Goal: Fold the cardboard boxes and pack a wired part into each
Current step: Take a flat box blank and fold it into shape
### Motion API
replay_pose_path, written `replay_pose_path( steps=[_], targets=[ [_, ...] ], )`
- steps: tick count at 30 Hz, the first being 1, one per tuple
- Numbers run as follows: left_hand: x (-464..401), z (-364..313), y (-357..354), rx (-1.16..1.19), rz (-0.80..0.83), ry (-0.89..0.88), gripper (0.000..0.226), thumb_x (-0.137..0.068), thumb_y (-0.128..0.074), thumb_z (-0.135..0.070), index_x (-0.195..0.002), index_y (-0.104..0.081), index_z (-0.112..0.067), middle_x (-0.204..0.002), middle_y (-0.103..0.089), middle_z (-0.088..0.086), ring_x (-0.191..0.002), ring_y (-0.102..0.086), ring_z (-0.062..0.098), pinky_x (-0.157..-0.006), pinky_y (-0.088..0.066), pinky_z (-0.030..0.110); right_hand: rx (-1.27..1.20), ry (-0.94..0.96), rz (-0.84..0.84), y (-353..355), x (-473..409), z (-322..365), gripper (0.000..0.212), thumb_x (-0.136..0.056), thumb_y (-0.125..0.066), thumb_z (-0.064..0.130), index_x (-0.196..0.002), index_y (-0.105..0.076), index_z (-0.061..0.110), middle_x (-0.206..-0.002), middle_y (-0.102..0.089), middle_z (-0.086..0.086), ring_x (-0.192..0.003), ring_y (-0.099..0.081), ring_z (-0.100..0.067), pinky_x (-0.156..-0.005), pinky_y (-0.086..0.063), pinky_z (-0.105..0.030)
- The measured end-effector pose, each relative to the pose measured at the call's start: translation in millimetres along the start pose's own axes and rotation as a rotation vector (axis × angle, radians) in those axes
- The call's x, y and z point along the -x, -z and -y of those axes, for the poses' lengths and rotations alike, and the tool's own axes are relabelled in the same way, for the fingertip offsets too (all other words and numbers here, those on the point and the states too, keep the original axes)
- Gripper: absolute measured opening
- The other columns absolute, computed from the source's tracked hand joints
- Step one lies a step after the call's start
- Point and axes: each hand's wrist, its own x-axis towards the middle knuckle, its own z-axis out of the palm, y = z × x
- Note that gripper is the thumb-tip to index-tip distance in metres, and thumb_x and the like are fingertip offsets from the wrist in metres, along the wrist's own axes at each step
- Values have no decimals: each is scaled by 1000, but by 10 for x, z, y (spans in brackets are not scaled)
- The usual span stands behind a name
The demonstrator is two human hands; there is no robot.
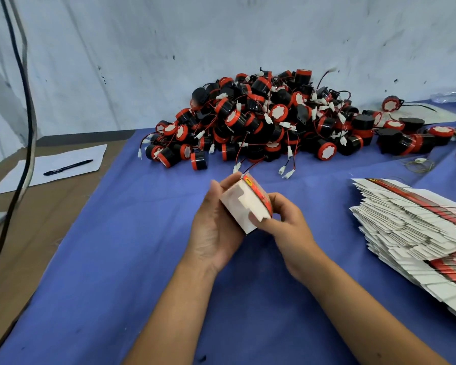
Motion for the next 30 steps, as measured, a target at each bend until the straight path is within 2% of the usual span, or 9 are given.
replay_pose_path(
  steps=[3, 5, 10, 14, 17, 20, 24, 27, 30],
  targets=[
    [-18, 38, -30, -54, -132, -9, 73, -60, -91, -63, -117, -70, -23, -119, -69, 11, -106, -71, 30, -82, -60, 45, 294, 49, -7, -68, 48, 3, 22, -91, -65, 25, -111, -55, 24, -116, -52, 3, -119, -45, -15, -89, -46, -19],
    [-30, 76, -93, -129, -256, -45, 58, -75, -79, -58, -120, -66, -24, -119, -68, 11, -105, -69, 28, -86, -59, 43, 331, 67, -16, -164, 89, 14, 33, -86, -56, 40, -115, -46, 27, -117, -45, 9, -122, -35, -5, -86, -40, -12],
    [-30, 118, -196, -166, -491, -168, 70, -82, -61, -54, -130, -55, -4, -112, -61, 18, -104, -61, 33, -94, -52, 51, 284, 87, 88, -271, 155, 17, 38, -95, -57, 38, -126, -36, 32, -126, -39, 15, -130, -34, -4, -101, -40, -24],
    [-59, 63, -68, -359, -524, -379, 16, -100, -59, -30, -108, -58, -16, -90, -70, -8, -84, -68, 13, -67, -56, 31, 306, 76, 219, -201, 138, 20, 58, -80, -52, 67, -130, -42, 42, -131, -40, 21, -136, -28, 4, -109, -34, -20],
    [-13, 16, -65, -738, -451, -548, 49, -91, -63, -63, -117, -56, -22, -98, -71, -22, -84, -69, 2, -68, -56, 22, 217, 90, 92, -128, 51, 55, 72, -78, -62, 71, -142, -44, 43, -137, -53, 23, -138, -36, 7, -108, -34, -18],
    [11, 17, -22, -963, -316, -549, 40, -100, -51, -57, -127, -53, -27, -113, -66, -28, -95, -68, 1, -76, -51, 15, 156, 160, 61, -18, -17, 79, 56, -85, -74, 44, -136, -57, 31, -119, -71, 13, -121, -62, -8, -94, -51, -26],
    [14, 55, -49, -868, -178, -397, 39, -106, -34, -48, -135, -56, -35, -125, -67, -11, -109, -67, 12, -88, -54, 28, 181, 217, -24, -15, -11, 35, 27, -89, -79, 34, -111, -65, 25, -103, -74, 6, -94, -71, -17, -68, -55, -29],
    [40, 105, -127, -858, -101, -309, 48, -101, -25, -62, -137, -55, -52, -153, -51, -9, -144, -46, 15, -115, -43, 44, 166, 201, -78, -13, -14, 0, 22, -93, -75, 28, -111, -63, 24, -99, -74, 7, -92, -72, -17, -56, -54, -29],
    [58, 132, -179, -878, -110, -300, 55, -95, -23, -69, -139, -53, -53, -165, -32, -15, -152, -26, -1, -122, -30, 36, 117, 185, -77, 8, -21, -9, 22, -95, -73, 20, -113, -61, 23, -100, -74, 6, -92, -72, -17, -52, -55, -29]
  ],
)
